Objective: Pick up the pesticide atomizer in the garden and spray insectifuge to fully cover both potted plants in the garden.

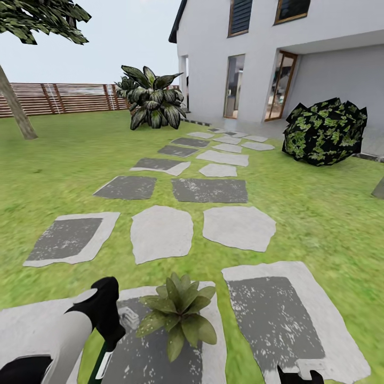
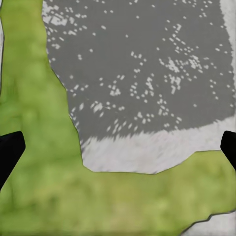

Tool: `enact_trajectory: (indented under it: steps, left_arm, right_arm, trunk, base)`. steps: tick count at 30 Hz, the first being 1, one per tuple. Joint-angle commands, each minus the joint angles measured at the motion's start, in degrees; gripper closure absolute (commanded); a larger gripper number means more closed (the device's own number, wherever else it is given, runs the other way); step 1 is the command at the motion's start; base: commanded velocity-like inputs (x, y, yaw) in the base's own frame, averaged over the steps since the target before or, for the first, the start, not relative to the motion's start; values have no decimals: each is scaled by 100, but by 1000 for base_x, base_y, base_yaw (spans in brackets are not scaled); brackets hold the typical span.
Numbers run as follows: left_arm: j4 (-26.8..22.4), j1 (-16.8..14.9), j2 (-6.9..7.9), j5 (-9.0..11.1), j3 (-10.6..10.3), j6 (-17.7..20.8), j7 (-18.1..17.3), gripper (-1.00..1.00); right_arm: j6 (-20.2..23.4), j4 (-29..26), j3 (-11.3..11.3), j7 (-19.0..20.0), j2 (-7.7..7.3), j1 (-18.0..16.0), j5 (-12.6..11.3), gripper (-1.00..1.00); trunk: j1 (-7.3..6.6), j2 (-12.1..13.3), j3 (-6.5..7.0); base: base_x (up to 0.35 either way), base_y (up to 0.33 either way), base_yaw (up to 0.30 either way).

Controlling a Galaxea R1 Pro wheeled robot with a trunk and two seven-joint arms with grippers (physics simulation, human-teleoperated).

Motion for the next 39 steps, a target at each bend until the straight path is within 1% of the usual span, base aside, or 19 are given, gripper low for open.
enact_trajectory:
  steps: [1,6,8,9,12,15,20,28,32,36,39]
  left_arm:
    - [-5,9,-3,-45,22,51,-48,100]
    - [4,54,14,-43,28,44,-25,100]
    - [-2,189,11,-30,30,39,75,100]
    - [2,243,8,-1,36,41,181,100]
    - [5,333,6,39,75,49,393,100]
    - [-2,350,2,44,91,51,419,100]
    - [-8,353,-3,45,101,51,424,100]
    - [-93,350,-11,53,103,51,429,100]
    - [-87,351,-10,67,115,51,675,100]
    - [-1,368,-4,78,131,51,744,100]
    - [-18,451,40,79,135,51,756,100]
  right_arm:
    - [-19,-1,-49,46,1,-4,11,-100]
    - [-17,-2,-50,46,1,-4,11,-100]
    - [-22,-2,-49,46,1,-4,11,-100]
    - [-21,-2,-49,46,1,-4,11,-100]
    - [-19,-2,-49,46,1,-4,11,-100]
    - [-18,-2,-51,46,1,-4,11,-100]
    - [-17,-2,-49,46,1,-4,11,-100]
    - [-16,-2,-52,56,-3,-4,14,-100]
    - [-16,-2,-49,63,0,-4,18,-100]
    - [-16,-2,-52,56,1,-4,12,-100]
    - [-16,-2,-50,57,1,-4,11,-100]
  trunk:
    - [-1,-2,-5]
    - [-1,-2,-5]
    - [-1,-2,-5]
    - [-1,-2,-5]
    - [-1,-2,-5]
    - [-1,-2,-5]
    - [-1,-2,-5]
    - [-1,-2,-5]
    - [-1,-2,-5]
    - [-1,-2,-5]
    - [-1,-2,-5]
  base:
    - [133,-44,0]
    - [112,-58,0]
    - [8,-4,0]
    - [3,-2,0]
    - [1,0,2]
    - [0,0,96]
    - [0,-13,236]
    - [0,-253,20]
    - [-80,-255,0]
    - [-18,-75,0]
    - [-2,-8,0]
